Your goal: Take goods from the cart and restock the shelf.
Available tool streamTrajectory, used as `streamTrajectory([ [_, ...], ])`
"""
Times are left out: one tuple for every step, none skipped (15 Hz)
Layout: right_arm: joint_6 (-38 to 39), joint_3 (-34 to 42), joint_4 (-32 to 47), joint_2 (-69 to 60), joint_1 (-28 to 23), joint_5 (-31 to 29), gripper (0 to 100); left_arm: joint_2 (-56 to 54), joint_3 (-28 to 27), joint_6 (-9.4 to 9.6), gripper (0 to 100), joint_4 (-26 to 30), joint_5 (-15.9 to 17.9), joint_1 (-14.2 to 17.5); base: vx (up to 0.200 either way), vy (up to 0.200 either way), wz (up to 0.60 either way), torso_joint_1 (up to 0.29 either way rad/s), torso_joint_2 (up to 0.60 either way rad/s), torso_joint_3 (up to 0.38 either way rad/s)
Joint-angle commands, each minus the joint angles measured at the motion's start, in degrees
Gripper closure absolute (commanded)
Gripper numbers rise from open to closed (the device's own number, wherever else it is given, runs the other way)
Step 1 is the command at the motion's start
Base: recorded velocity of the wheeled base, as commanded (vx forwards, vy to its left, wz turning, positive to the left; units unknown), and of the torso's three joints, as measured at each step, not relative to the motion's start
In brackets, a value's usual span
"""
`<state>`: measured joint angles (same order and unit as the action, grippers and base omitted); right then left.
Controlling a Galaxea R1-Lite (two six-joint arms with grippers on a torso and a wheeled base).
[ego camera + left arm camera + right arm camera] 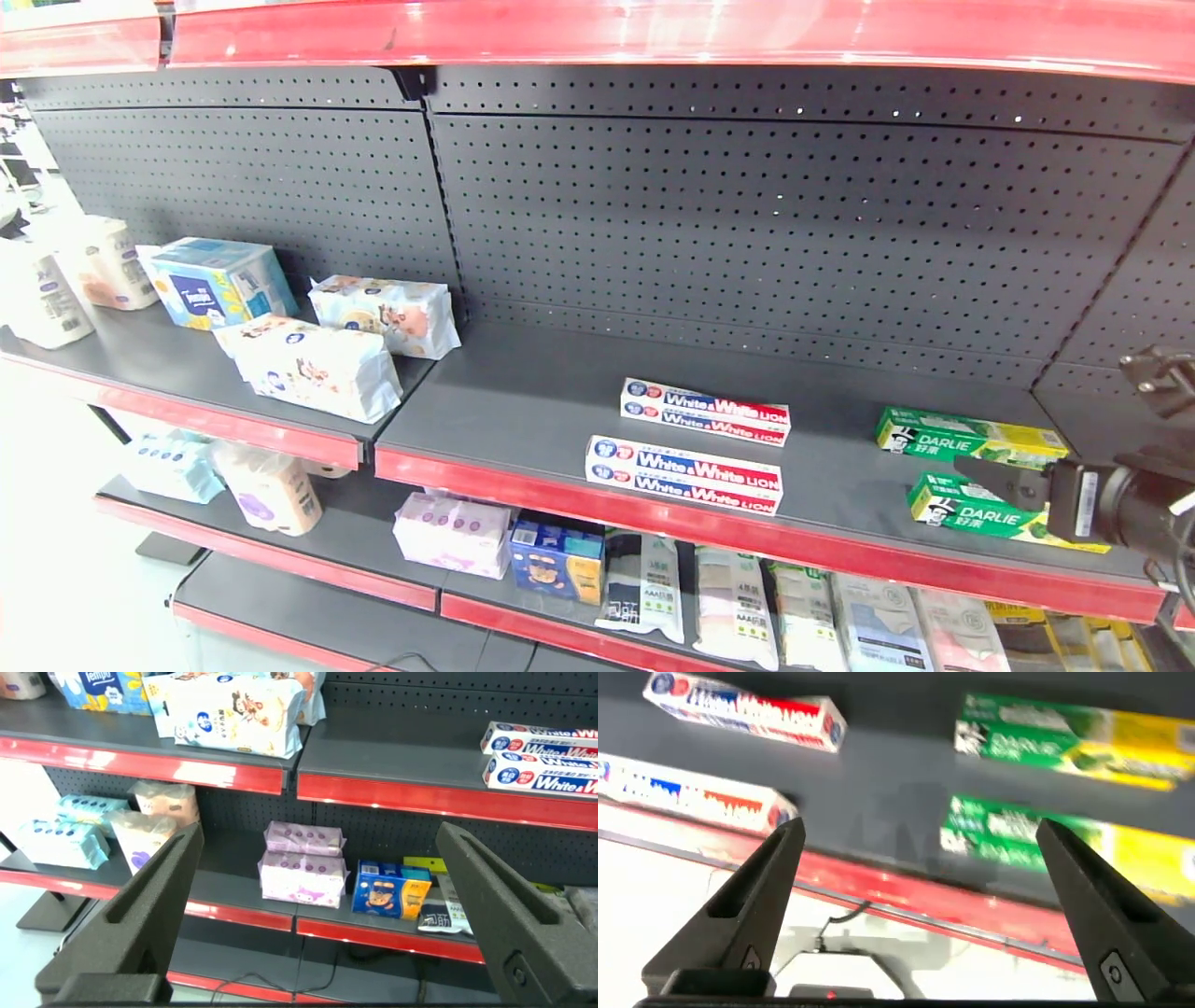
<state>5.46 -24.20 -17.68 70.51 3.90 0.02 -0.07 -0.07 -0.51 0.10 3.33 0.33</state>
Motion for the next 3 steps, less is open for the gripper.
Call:
streamTrajectory([
  [-3.4, 6.4, 2.9, -11.9, -3.3, -0.4, 0, 0.1, 0.1, -0.02, 0, 0.0, 0.0, 0.0, 0.000, 0.000, 0.00, 0.000, 0.00, 0.000],
  [-5.4, 6.7, 6.1, -14.8, -6.1, -0.7, 0, 0.1, 0.0, -0.02, 0, 0.0, 0.0, 0.0, 0.000, 0.000, 0.00, 0.000, 0.00, 0.000],
  [-6.2, 7.2, 8.9, -18.0, -8.7, -0.7, 0, 0.1, 0.0, -0.02, 0, 0.0, 0.0, 0.0, 0.000, 0.000, 0.00, 0.000, 0.00, 0.000],
])
